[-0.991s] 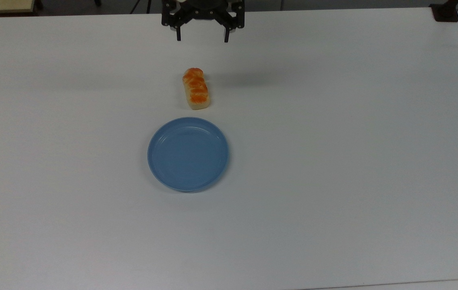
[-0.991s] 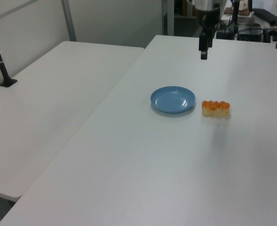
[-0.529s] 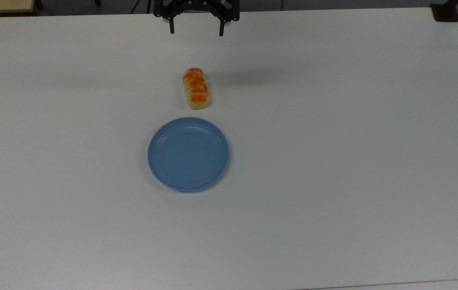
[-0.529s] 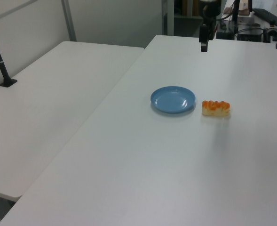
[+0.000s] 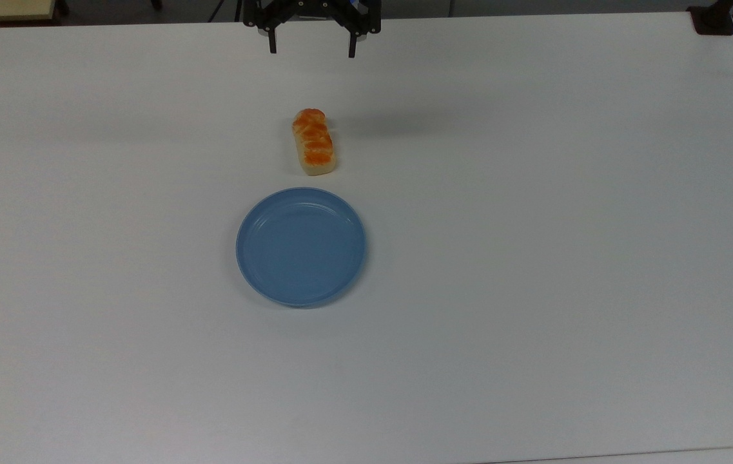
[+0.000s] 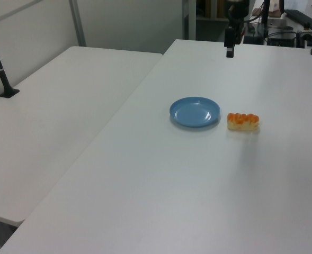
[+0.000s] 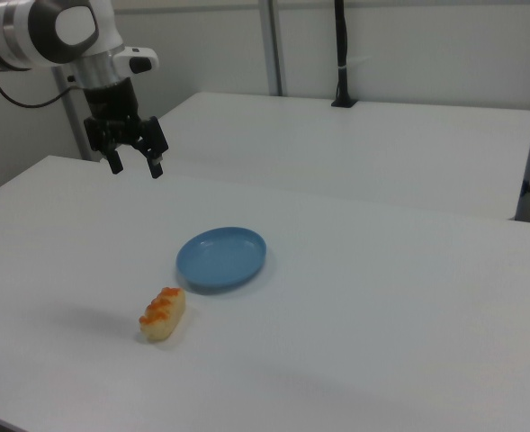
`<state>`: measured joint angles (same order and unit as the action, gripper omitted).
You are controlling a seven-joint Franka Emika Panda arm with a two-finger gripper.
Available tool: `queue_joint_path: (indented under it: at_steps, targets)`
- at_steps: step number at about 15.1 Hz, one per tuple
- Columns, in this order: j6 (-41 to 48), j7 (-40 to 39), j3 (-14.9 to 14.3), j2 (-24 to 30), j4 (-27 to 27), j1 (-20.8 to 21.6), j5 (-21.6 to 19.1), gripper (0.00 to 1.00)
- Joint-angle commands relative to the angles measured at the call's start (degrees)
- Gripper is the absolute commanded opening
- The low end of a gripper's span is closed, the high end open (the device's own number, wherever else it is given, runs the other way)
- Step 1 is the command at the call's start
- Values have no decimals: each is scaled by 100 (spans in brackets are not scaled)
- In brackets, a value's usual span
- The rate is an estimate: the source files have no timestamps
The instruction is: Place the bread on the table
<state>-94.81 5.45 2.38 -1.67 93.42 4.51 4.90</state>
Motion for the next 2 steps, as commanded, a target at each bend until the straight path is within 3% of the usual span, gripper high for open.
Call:
queue_joint_path:
  at_steps: [1, 2]
  targets:
    - [191, 9, -36, 79, -43, 6, -103, 100]
    - [191, 9, -36, 79, -43, 6, -103, 100]
